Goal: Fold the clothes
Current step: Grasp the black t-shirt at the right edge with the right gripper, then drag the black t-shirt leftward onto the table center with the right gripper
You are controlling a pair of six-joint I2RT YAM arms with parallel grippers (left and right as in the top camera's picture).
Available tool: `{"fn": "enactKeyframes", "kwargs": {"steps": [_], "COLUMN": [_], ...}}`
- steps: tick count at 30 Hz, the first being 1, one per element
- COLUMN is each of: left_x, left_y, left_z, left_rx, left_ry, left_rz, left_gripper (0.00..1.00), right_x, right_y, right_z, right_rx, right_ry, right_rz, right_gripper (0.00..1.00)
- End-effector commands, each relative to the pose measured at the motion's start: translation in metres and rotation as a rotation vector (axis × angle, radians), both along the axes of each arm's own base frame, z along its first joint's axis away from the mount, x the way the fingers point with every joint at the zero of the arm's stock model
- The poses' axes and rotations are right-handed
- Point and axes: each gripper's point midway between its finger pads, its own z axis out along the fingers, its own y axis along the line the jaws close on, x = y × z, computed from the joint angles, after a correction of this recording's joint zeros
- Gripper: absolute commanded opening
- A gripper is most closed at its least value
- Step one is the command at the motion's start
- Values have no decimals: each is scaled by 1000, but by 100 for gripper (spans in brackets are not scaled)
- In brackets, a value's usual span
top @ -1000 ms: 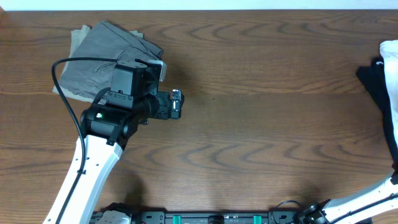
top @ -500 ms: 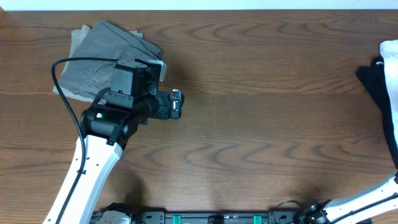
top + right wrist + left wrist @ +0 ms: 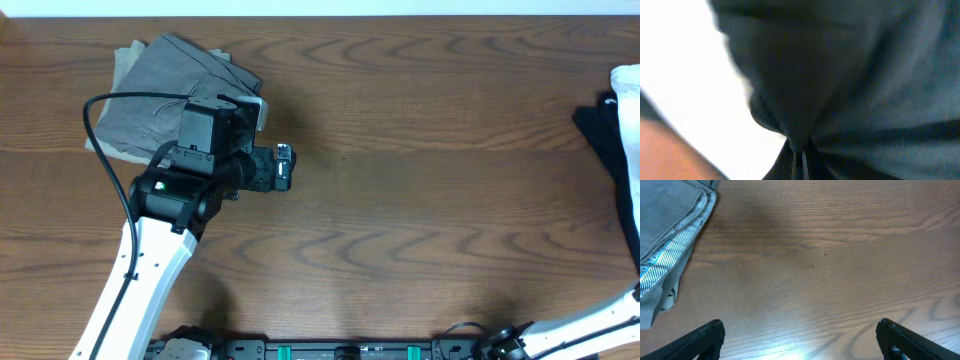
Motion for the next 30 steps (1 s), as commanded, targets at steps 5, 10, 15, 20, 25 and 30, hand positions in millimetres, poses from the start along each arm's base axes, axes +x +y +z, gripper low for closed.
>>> {"fn": "enactKeyframes", "kwargs": {"steps": [5,10,15,20,25,30], "left_x": [8,7,5,-1,-7,-8], "left_y": [-2,5,12,13,15,15], "left_z": [12,15,23,29,28,26], "left_rx": [3,28,45,41,45,48], "left_ry": [-51,-64,-94,-107,-92,-82], "left_rz": [-11,15,36,36,36,35], "left_gripper": [98,98,98,98,98,98], "right_x": [69,97,116,138,159,169], "right_y": [98,176,256,338,417,456], "right_z": [133,160,148,140,149,156], "right_rx": [108,135,155,96,45,-45], "right_ry": [-336,-332,-217,-152,-201,-240], "right_rz": [215,354,469,610,716,772], "right_gripper": [1,1,1,1,2,69]}}
